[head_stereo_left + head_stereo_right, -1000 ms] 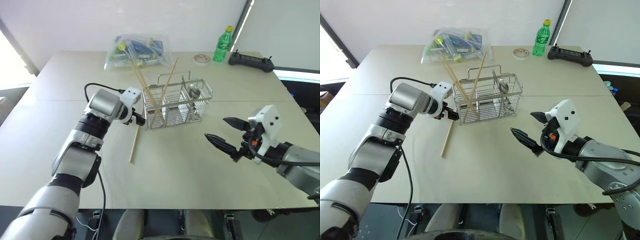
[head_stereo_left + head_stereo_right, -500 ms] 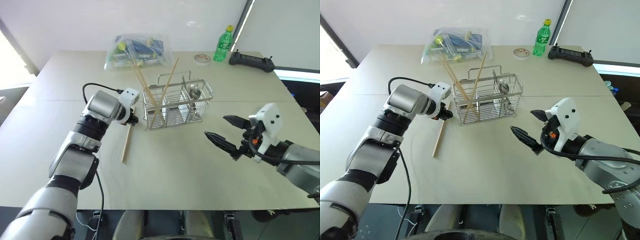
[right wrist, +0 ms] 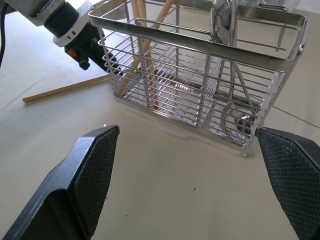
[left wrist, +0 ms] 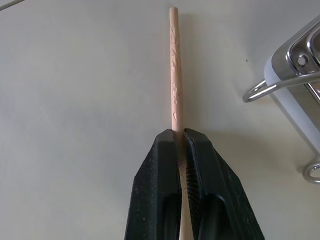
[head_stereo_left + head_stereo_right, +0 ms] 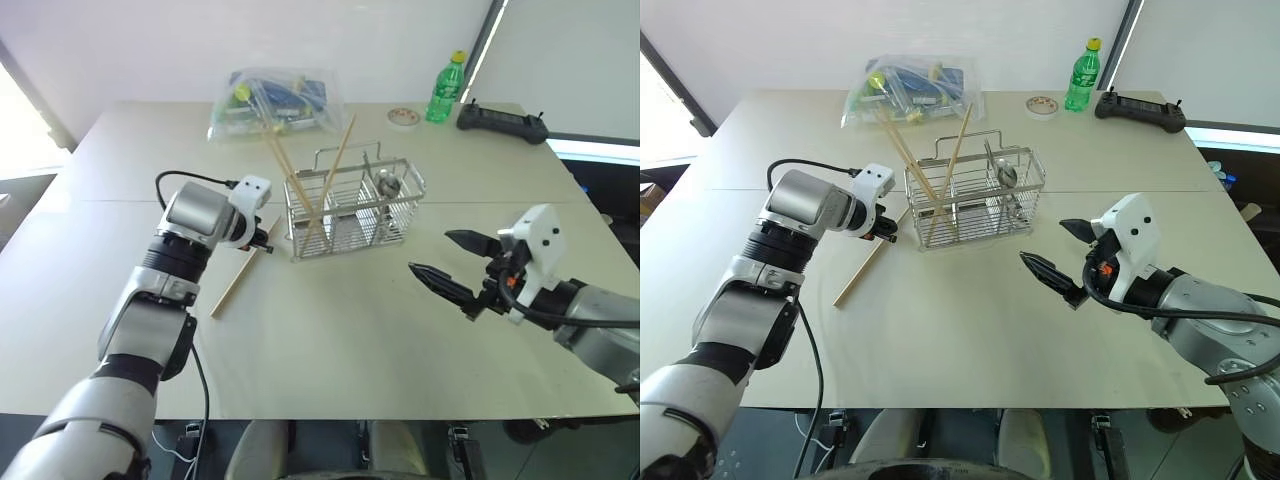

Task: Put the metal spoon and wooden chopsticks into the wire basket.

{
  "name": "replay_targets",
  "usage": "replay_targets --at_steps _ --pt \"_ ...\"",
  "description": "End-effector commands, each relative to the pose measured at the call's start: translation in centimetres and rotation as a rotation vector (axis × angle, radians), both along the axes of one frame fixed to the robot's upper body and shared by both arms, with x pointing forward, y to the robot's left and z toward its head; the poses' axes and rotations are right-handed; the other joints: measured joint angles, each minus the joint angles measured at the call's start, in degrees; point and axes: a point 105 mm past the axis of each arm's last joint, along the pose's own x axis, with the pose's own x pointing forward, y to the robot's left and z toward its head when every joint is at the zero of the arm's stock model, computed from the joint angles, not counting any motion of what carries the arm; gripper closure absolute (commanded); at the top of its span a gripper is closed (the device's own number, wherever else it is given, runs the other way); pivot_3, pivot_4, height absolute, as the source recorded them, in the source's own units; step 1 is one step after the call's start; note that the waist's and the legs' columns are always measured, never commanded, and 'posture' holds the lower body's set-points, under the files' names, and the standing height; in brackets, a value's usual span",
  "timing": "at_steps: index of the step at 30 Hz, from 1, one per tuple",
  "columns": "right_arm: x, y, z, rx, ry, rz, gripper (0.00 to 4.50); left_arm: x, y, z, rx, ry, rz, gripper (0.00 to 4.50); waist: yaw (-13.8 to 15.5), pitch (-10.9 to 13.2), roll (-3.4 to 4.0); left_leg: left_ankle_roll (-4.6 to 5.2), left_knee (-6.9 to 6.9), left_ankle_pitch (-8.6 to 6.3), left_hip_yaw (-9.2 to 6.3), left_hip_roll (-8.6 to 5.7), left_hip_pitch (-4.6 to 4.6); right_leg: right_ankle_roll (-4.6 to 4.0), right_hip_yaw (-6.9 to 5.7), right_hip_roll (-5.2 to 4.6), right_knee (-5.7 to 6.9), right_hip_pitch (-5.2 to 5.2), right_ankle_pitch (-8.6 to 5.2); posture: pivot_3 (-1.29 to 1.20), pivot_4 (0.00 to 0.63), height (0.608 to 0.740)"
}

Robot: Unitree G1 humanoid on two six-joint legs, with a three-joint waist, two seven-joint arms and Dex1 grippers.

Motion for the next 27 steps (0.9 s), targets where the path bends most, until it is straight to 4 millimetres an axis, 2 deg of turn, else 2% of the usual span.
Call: replay_targets --at_steps 1,9,16,23,27 --pt "0.1 -0.3 1.2 -0.003 -0.05 0.001 0.0 -0.8 0.3 -1.7 -0.003 0.075 0.022 4.48 0.0 0.0 0.0 0.0 0.0 0.0 0.0 0.0 0.0 0.0 0.0 0.0 0.0 0.0 0.0 0.0 0.15 0.69" --pt "-0.6 0.4 1.2 -0.005 -0.031 0.07 0.0 -0.4 1.0 -1.3 -0.022 0.059 0.062 4.48 0.0 0.0 0.0 0.0 0.0 0.0 0.0 0.0 0.0 0.0 0.0 0.0 0.01 0.0 0.0 0.0 0.15 0.69" --pt "-1.4 0.6 1.3 -0.019 0.005 0.161 0.0 1.3 3.6 0.8 -0.112 -0.04 0.201 4.48 -0.2 0.0 -0.02 0.0 0.01 0.0 0.0 0.01 0.02 0.0 -0.01 0.05 0.03 -0.03 0.01 0.0 0.15 0.69" --pt "-1.1 0.2 1.4 -0.027 0.015 0.167 0.0 2.6 6.4 4.3 -0.271 -0.235 0.3 4.48 0.0 0.1 -0.11 -0.01 0.0 0.01 0.0 0.01 -0.08 -0.02 -0.01 0.05 0.04 -0.14 0.03 0.0 0.15 0.69" --pt "-1.0 0.4 1.3 -0.029 0.025 0.184 0.0 2.7 8.4 8.3 -0.469 -0.427 0.33 4.48 0.0 0.1 -0.13 -0.02 -0.05 0.0 0.0 0.01 -0.11 -0.03 0.0 0.0 0.01 -0.17 0.03 0.0 0.15 0.69"
